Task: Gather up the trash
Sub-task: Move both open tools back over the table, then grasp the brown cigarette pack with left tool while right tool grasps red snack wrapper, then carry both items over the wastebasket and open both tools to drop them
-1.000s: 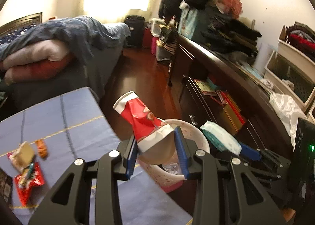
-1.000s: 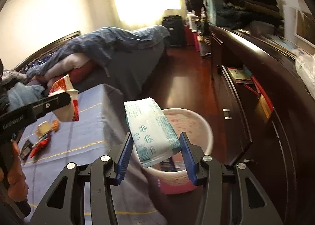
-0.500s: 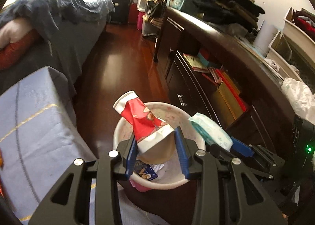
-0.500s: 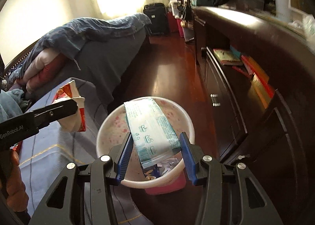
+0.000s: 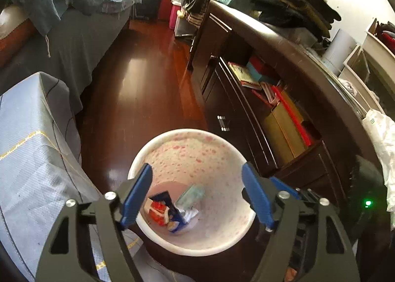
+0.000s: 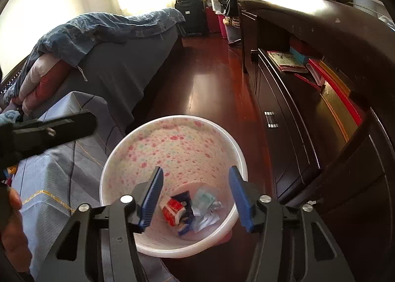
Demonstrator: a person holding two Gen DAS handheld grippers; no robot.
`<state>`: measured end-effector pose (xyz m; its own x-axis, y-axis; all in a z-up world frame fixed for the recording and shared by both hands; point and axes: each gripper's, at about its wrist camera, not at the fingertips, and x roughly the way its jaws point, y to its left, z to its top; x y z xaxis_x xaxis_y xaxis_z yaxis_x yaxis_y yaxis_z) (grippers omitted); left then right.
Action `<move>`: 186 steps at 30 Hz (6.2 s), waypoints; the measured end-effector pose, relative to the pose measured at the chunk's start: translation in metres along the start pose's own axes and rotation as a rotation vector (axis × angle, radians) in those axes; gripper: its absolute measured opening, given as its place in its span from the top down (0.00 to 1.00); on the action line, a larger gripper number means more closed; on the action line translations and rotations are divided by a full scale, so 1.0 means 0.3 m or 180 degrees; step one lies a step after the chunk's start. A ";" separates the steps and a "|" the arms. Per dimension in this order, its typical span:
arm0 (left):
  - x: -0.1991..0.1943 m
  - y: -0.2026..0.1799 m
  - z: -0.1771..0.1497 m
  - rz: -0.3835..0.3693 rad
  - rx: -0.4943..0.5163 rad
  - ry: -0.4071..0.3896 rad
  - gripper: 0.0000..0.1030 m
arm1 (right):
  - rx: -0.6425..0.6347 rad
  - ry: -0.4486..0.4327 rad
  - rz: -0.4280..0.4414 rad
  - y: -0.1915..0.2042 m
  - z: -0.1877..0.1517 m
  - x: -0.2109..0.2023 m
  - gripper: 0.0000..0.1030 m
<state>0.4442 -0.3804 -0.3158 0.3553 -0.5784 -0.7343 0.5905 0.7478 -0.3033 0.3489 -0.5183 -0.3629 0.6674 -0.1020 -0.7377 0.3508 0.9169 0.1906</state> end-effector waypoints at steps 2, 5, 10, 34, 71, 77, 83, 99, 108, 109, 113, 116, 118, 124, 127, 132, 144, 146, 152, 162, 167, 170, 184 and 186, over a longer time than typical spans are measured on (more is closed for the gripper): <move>-0.029 0.003 -0.002 0.0045 0.0009 -0.0054 0.18 | 0.0002 0.0010 0.0015 0.003 -0.007 -0.007 0.42; -0.095 0.010 -0.009 0.0163 0.0014 -0.0188 0.12 | -0.0007 0.0020 -0.0011 0.018 -0.015 -0.025 0.37; -0.235 0.061 -0.033 0.0464 -0.0075 -0.0370 0.05 | -0.0030 0.0006 -0.0004 0.071 -0.015 -0.094 0.26; -0.886 0.606 -0.318 0.2490 -0.1019 -0.0769 0.04 | -0.0983 -0.0051 0.1022 0.642 -0.103 -0.394 0.09; -0.873 1.051 -0.538 0.2454 -0.1568 -0.0285 0.21 | -0.1696 0.0426 0.1300 1.181 -0.299 -0.281 0.09; -0.923 1.075 -0.559 0.2167 -0.1776 -0.0562 0.23 | -0.1708 0.0447 0.1302 1.205 -0.304 -0.272 0.09; -0.987 1.049 -0.573 0.2005 -0.1822 -0.0800 0.23 | -0.1692 0.0467 0.1296 1.218 -0.306 -0.261 0.09; -1.140 0.964 -0.560 0.2043 -0.1664 -0.1158 0.23 | -0.1334 0.0806 0.1479 1.311 -0.324 -0.127 0.09; -1.152 0.977 -0.574 0.2011 -0.1690 -0.1186 0.23 | -0.1451 0.0695 0.1444 1.374 -0.313 -0.120 0.77; -1.154 0.978 -0.574 0.2008 -0.1691 -0.1186 0.23 | -0.1477 0.0656 0.1457 1.375 -0.313 -0.132 0.80; -1.165 0.972 -0.574 0.1987 -0.1690 -0.1212 0.23 | -0.1498 0.0611 0.1492 1.354 -0.309 -0.168 0.86; -1.171 0.960 -0.570 0.1964 -0.1675 -0.1236 0.23 | -0.1503 0.0572 0.1502 1.334 -0.303 -0.185 0.92; -1.173 0.952 -0.567 0.1958 -0.1660 -0.1247 0.22 | -0.1494 0.0553 0.1531 1.316 -0.300 -0.200 0.93; -1.175 0.920 -0.554 0.1941 -0.1601 -0.1266 0.22 | -0.1480 0.0436 0.1576 1.265 -0.283 -0.257 0.97; -1.176 0.902 -0.549 0.1933 -0.1569 -0.1274 0.22 | -0.1460 0.0361 0.1576 1.234 -0.270 -0.290 0.97; -1.184 0.869 -0.540 0.1911 -0.1520 -0.1303 0.23 | -0.1378 0.0293 0.1590 1.180 -0.245 -0.332 0.97; -1.206 0.720 -0.483 0.1863 -0.1274 -0.1387 0.22 | -0.1087 0.0149 0.1607 1.017 -0.179 -0.401 0.97; -1.204 0.680 -0.465 0.1845 -0.1199 -0.1403 0.22 | -0.1061 0.0117 0.1600 0.994 -0.169 -0.411 0.97; -1.189 0.572 -0.417 0.1783 -0.1007 -0.1437 0.22 | -0.0913 0.0003 0.1570 0.882 -0.130 -0.445 0.97; -1.117 0.390 -0.341 0.1658 -0.0694 -0.1419 0.22 | -0.0707 -0.0164 0.1524 0.716 -0.095 -0.493 0.97; -1.071 0.309 -0.309 0.1560 -0.0541 -0.1400 0.22 | -0.0560 -0.0250 0.1475 0.620 -0.074 -0.511 0.97; -1.038 0.264 -0.293 0.1508 -0.0449 -0.1377 0.22 | -0.0482 -0.0293 0.1436 0.571 -0.063 -0.516 0.97; -0.869 0.102 -0.211 0.1210 -0.0087 -0.1244 0.22 | -0.0060 -0.0473 0.1149 0.331 -0.008 -0.516 0.97; -0.837 0.079 -0.196 0.1170 -0.0027 -0.1221 0.22 | -0.0007 -0.0483 0.1106 0.300 -0.007 -0.511 0.97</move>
<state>0.3264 -0.1983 -0.1744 0.7782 -0.3540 -0.5187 0.3717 0.9254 -0.0739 0.2768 -0.4195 -0.2340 0.8362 0.1594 -0.5248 0.0849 0.9077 0.4110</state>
